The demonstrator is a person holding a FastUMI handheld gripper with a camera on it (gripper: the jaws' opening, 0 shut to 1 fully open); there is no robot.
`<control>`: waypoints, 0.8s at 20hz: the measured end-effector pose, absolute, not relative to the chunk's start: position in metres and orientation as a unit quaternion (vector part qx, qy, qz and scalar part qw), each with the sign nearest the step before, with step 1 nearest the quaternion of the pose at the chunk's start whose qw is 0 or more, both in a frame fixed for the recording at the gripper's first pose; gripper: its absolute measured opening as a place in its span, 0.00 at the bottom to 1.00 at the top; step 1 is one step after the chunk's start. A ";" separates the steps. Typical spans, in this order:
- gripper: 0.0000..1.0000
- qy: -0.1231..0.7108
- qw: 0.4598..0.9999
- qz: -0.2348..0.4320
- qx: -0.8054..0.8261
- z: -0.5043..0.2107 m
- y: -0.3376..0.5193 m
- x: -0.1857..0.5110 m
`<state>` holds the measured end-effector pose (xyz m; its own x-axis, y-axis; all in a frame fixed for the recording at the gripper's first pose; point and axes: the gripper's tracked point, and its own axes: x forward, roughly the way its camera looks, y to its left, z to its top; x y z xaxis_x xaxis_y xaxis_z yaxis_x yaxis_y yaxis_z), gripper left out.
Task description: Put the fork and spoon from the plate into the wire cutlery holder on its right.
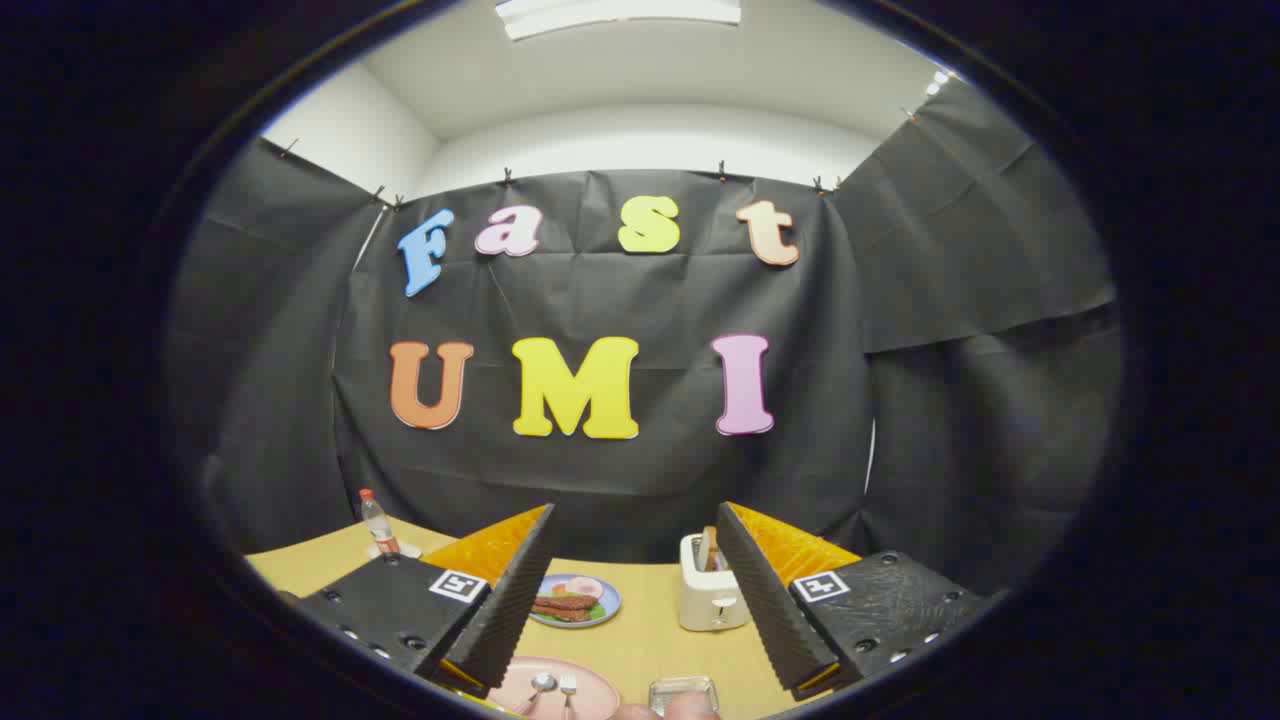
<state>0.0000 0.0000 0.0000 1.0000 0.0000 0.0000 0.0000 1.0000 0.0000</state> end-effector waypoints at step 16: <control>0.95 0.028 0.999 0.037 0.018 -0.018 0.030 -0.012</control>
<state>-0.0120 0.0298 -0.0178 0.9957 0.0747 -0.0550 -0.0726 0.9966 0.0387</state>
